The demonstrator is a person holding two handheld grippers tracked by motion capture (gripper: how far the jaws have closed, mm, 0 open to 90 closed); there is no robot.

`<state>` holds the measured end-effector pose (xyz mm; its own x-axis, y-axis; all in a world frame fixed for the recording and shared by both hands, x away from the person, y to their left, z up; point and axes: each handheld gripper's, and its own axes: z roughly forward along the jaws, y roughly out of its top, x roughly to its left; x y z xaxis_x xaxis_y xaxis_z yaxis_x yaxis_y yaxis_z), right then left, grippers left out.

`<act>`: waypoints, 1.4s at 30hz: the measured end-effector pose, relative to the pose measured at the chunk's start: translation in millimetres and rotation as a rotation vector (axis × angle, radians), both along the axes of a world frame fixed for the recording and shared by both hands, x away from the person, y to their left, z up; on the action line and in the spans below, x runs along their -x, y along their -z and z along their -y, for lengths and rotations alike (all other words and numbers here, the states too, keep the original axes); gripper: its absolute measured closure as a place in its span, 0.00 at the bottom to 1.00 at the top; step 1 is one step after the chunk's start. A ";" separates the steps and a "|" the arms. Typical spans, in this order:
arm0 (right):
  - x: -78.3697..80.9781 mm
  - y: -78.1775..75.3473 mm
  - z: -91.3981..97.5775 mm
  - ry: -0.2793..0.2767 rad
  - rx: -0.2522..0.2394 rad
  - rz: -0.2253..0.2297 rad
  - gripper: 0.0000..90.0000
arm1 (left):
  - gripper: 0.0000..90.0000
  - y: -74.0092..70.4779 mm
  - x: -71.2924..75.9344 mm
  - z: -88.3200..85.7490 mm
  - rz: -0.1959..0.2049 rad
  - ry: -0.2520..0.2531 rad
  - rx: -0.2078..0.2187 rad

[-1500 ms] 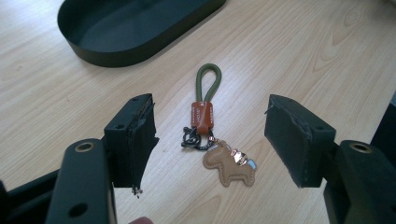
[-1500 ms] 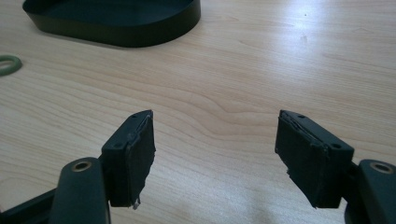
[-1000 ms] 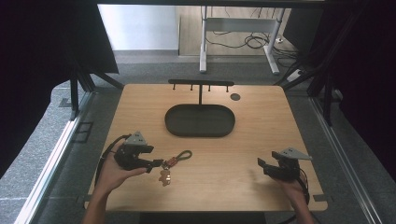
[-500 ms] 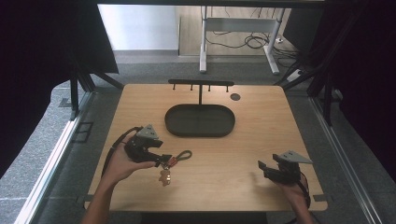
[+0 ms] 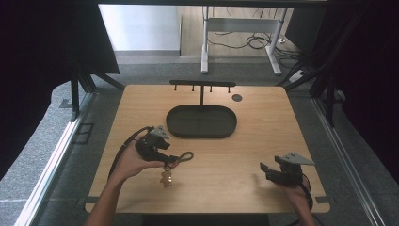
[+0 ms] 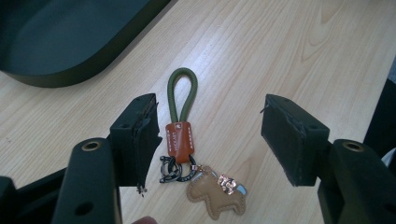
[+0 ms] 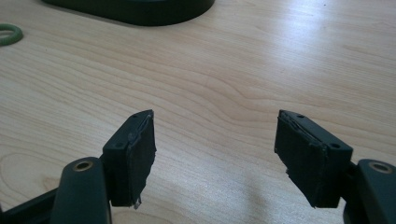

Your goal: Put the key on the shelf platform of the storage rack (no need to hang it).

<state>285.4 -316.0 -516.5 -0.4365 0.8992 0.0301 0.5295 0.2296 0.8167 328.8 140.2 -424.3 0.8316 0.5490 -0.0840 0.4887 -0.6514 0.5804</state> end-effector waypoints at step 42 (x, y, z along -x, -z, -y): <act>-1.3 8.0 -6.1 -0.014 0.037 -0.037 0.33 | 0.68 64.1 -29.3 30.6 -0.182 0.017 -0.259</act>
<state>286.6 -309.9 -524.5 -0.4479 0.8940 0.0132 0.5554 0.2666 0.7877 358.0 109.6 -488.5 0.8250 0.5578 -0.0914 0.5571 -0.7752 0.2978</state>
